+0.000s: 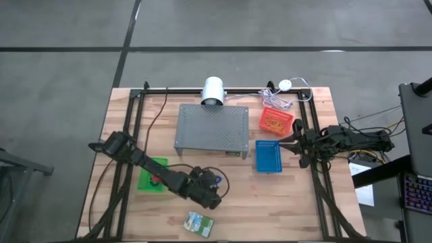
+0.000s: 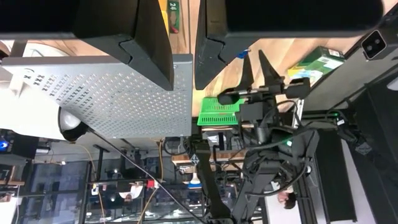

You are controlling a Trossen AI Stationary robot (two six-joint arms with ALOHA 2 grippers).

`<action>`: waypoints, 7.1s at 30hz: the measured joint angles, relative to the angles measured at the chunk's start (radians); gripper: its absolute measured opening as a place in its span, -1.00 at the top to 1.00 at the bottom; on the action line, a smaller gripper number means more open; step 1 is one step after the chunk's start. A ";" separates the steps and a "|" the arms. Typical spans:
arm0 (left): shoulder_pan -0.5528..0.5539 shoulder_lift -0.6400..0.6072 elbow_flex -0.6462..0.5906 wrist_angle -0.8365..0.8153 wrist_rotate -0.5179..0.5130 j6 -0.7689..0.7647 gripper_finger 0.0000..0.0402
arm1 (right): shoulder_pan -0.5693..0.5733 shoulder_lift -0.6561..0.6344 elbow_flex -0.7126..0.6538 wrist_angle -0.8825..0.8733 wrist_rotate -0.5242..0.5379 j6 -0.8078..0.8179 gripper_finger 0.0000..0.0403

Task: Pick & Place Office Desk Supplies
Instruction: Put the blue spring keychain into the green bin, then put the bottom pack of yellow crayons into the blue bin

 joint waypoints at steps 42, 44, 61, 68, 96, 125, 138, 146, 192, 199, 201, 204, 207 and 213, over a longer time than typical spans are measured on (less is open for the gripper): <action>0.036 0.054 0.001 -0.001 0.027 -0.004 0.84 | 0.000 0.000 0.000 0.000 0.000 0.000 0.69; 0.036 0.054 0.001 -0.001 0.029 -0.004 0.84 | 0.000 0.000 0.000 0.000 0.000 0.000 0.69; 0.032 -0.009 0.026 -0.052 0.029 0.079 0.85 | 0.000 0.000 0.000 0.000 0.000 0.000 0.69; 0.026 -0.092 0.026 -0.139 -0.012 0.078 0.85 | 0.000 0.000 0.000 0.000 0.000 0.000 0.69; -0.184 -0.479 0.028 -0.951 -0.144 -0.635 0.85 | 0.000 0.000 0.000 0.000 0.000 0.000 0.69; -0.232 -0.488 -0.086 -1.196 0.239 -0.968 0.85 | 0.000 0.000 0.000 0.000 0.000 0.000 0.69; -0.166 -0.662 -0.351 -0.888 0.301 -0.888 0.85 | 0.000 0.000 0.000 0.000 0.000 0.000 0.69; -0.164 -0.784 -0.479 -0.781 0.308 -0.936 0.74 | 0.000 0.000 0.000 0.000 0.000 0.000 0.69; -0.164 -0.901 -0.279 -0.690 -0.195 -0.525 0.53 | 0.000 0.000 0.000 0.000 0.000 0.000 0.69; -0.165 -0.862 -0.281 -0.464 -0.275 -0.188 0.53 | 0.000 0.000 0.000 0.000 0.000 0.000 0.69; -0.165 -0.852 -0.281 -0.411 -0.278 -0.161 0.53 | 0.000 0.000 0.000 0.000 0.000 0.000 0.69; -0.165 -0.849 -0.281 -0.364 -0.248 -0.171 0.53 | 0.000 0.000 0.000 0.000 0.000 0.000 0.69; -0.165 -0.848 -0.282 -0.349 -0.176 -0.208 0.53 | 0.000 0.000 0.000 0.000 0.000 0.000 0.69; -0.180 -0.827 -0.282 -0.341 -0.150 -0.303 0.53 | 0.000 0.000 0.000 0.000 0.000 0.000 0.69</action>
